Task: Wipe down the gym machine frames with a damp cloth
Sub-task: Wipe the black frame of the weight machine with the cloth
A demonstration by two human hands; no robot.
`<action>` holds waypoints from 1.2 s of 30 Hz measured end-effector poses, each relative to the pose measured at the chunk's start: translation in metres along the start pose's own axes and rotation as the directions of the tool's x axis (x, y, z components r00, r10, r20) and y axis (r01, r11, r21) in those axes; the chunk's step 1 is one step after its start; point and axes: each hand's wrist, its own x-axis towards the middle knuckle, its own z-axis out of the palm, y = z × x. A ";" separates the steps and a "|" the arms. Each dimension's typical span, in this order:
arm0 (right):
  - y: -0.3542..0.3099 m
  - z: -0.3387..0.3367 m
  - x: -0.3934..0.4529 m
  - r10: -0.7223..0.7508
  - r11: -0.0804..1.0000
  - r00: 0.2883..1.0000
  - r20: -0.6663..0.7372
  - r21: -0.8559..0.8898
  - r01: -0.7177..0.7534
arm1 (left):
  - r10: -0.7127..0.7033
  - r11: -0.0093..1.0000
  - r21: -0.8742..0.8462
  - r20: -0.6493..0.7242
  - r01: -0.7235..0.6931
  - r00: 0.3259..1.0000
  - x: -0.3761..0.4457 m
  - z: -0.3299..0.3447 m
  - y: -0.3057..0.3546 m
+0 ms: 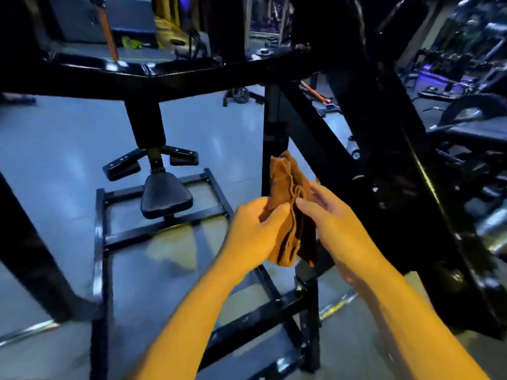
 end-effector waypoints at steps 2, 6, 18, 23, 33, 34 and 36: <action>0.010 0.002 -0.004 -0.020 0.995 1.000 -0.012 -0.100 0.019 | -0.063 0.983 -0.174 0.021 0.066 0.998 -0.005 -0.005 -0.010; 0.004 0.007 -0.005 0.019 0.999 0.998 -0.056 0.035 -0.017 | -0.272 0.707 -0.609 0.235 0.359 0.933 -0.006 -0.011 -0.033; -0.013 -0.002 0.009 -0.307 0.895 0.946 -0.101 -0.368 0.251 | -0.278 0.588 -0.724 0.239 0.361 0.930 0.003 -0.021 -0.070; 0.011 -0.012 0.010 -0.086 0.982 0.993 -0.083 -0.173 0.071 | -0.253 0.741 -0.625 0.081 0.247 0.964 0.009 -0.032 -0.066; 0.016 -0.007 -0.011 -0.175 0.907 0.978 -0.109 -0.404 0.117 | -0.202 0.808 -0.542 0.112 0.230 0.973 0.023 -0.048 -0.018; 0.021 0.001 -0.017 -0.204 0.902 0.975 -0.090 -0.403 0.152 | -0.192 0.842 -0.494 0.105 0.219 0.976 0.024 -0.046 -0.013; 0.026 0.020 -0.036 -0.283 0.916 0.956 -0.074 -0.317 0.246 | -0.157 0.905 -0.386 0.081 0.176 0.984 0.024 -0.042 -0.010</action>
